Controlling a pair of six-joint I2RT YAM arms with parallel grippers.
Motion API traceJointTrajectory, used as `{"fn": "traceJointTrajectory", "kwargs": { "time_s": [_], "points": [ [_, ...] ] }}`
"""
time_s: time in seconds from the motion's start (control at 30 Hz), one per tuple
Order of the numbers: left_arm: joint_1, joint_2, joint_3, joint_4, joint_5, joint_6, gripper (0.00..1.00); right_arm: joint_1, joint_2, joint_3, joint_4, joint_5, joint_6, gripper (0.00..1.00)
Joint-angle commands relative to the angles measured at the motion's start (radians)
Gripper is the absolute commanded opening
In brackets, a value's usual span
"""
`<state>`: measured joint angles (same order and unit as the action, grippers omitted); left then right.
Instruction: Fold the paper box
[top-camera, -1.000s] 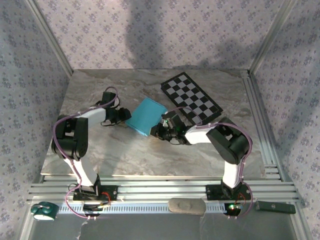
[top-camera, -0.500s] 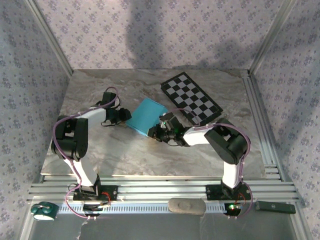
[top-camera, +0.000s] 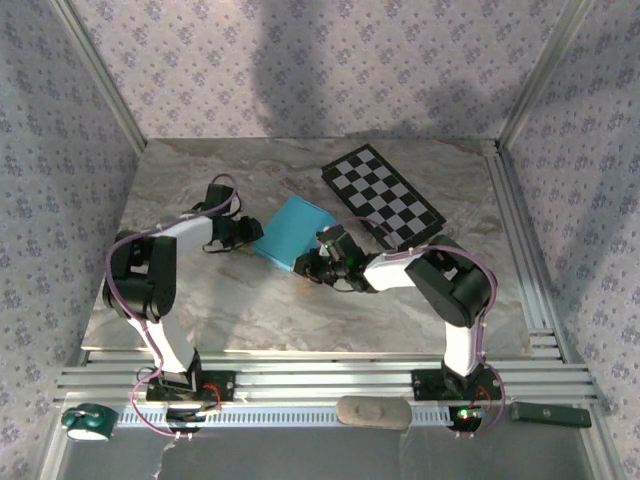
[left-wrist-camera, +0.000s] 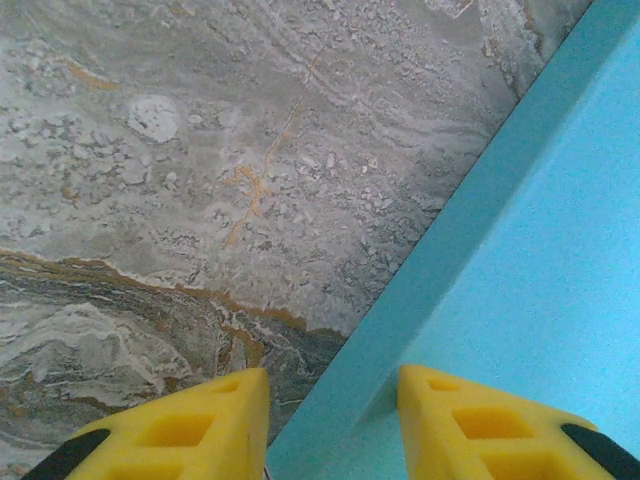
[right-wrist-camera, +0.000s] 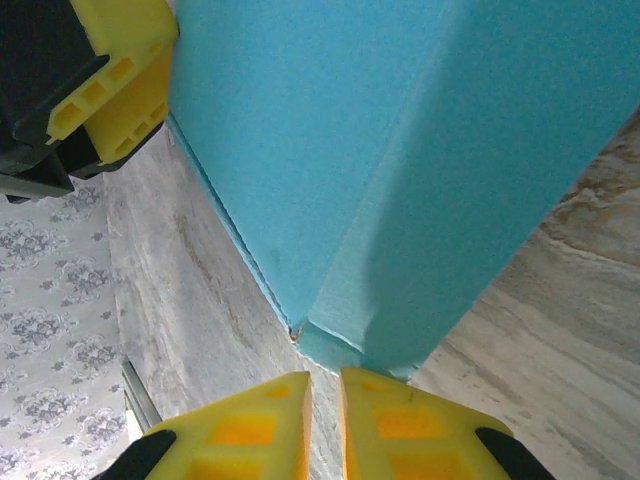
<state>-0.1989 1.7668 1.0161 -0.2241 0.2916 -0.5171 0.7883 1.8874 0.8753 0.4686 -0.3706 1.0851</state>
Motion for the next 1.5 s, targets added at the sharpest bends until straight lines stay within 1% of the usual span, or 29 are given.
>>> {"fn": "traceJointTrajectory", "kwargs": {
  "time_s": [0.0, 0.37, 0.53, 0.77, 0.9, 1.47],
  "points": [
    [-0.01, -0.03, -0.014, -0.026, -0.009, -0.002, 0.38, 0.003, 0.031, 0.027, -0.004, 0.015, 0.011, 0.17],
    [-0.01, -0.026, -0.017, -0.026, -0.004, -0.001, 0.38, 0.001, 0.063, 0.053, -0.009, 0.015, 0.008, 0.16],
    [-0.01, -0.022, -0.017, -0.025, -0.002, 0.0, 0.38, 0.002, 0.074, 0.063, 0.003, 0.013, 0.012, 0.14],
    [-0.011, -0.021, -0.025, -0.019, 0.006, -0.001, 0.38, 0.003, 0.1, 0.062, 0.071, 0.006, 0.044, 0.11],
    [-0.01, -0.019, -0.034, -0.014, 0.013, -0.004, 0.38, 0.004, 0.107, 0.048, 0.123, 0.006, 0.074, 0.11],
    [-0.008, -0.031, -0.103, 0.032, 0.073, -0.041, 0.37, 0.003, 0.131, 0.065, 0.132, 0.025, 0.083, 0.11]
  ]
}}
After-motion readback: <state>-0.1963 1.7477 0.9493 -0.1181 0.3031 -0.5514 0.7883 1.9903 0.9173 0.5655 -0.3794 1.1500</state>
